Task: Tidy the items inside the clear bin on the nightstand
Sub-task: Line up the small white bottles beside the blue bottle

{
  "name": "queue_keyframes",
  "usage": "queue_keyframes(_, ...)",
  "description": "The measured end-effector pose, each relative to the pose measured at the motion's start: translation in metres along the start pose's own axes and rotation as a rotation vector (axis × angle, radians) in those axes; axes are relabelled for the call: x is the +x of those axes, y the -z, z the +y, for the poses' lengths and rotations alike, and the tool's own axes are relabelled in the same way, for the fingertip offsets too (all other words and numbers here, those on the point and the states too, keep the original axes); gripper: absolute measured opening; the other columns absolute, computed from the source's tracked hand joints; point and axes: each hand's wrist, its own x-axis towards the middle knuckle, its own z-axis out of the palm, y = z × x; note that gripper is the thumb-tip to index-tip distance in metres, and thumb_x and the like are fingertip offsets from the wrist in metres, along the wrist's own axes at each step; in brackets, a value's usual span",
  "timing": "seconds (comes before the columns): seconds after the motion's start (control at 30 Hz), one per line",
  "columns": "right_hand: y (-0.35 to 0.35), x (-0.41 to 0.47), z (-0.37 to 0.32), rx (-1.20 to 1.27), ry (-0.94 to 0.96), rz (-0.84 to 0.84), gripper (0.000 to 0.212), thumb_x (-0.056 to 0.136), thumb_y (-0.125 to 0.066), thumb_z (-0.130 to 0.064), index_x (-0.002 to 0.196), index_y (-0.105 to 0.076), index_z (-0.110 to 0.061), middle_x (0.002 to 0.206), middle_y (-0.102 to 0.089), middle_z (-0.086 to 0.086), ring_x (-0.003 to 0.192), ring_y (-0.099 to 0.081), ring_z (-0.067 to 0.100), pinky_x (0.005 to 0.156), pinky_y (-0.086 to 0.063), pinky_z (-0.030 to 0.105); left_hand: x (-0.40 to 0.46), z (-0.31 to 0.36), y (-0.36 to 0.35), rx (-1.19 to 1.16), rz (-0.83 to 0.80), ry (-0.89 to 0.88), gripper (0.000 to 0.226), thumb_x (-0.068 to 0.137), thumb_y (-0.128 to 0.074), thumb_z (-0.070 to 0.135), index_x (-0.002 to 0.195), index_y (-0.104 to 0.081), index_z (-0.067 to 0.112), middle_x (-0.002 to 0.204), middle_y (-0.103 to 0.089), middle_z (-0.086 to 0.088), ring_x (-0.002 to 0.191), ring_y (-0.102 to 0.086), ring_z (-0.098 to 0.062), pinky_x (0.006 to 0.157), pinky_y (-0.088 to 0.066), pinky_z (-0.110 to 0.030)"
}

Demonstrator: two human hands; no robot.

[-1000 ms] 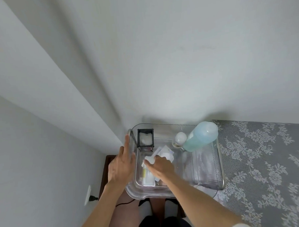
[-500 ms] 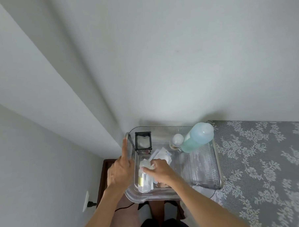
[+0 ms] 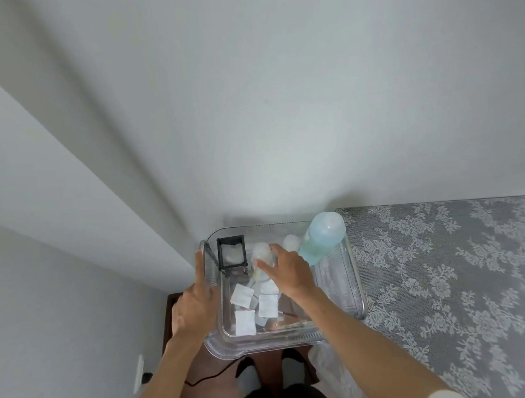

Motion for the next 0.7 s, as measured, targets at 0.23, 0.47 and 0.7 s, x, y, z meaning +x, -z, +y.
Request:
queue_keyframes(0.23, -0.012, 0.025, 0.007, -0.099, -0.092, 0.017, 0.061, 0.091, -0.057, -0.06, 0.134, -0.05, -0.017, 0.099, -0.069, 0.013, 0.082, -0.069, 0.032, 0.069, -0.059, 0.041, 0.003, -0.006, -0.007, 0.049, 0.029, -0.013, 0.096, 0.094, -0.053, 0.035, 0.147, 0.026, 0.046, 0.047, -0.053, 0.0, 0.041, -0.054, -0.023, 0.048, -0.053, -0.039)
queue_keyframes(0.47, -0.015, 0.032, 0.014, 0.026, -0.113, 0.017, 0.051, 0.094, -0.061, -0.05, 0.137, -0.045, -0.028, 0.094, -0.071, 0.012, 0.079, -0.067, 0.032, 0.068, -0.058, 0.041, 0.007, -0.009, -0.012, 0.036, 0.067, -0.027, 0.097, 0.093, -0.056, 0.031, 0.15, 0.021, 0.044, 0.043, -0.051, -0.001, 0.036, -0.051, -0.022, 0.045, -0.055, -0.043)
queue_keyframes(0.7, -0.016, 0.026, 0.019, 0.063, -0.166, -0.022, 0.059, 0.093, -0.063, -0.048, 0.143, -0.04, -0.027, 0.097, -0.068, 0.014, 0.082, -0.067, 0.032, 0.07, -0.056, 0.038, 0.007, -0.006, -0.01, 0.009, 0.056, -0.008, 0.097, 0.094, -0.054, 0.031, 0.148, 0.025, 0.045, 0.046, -0.054, -0.001, 0.038, -0.053, -0.021, 0.045, -0.056, -0.043)
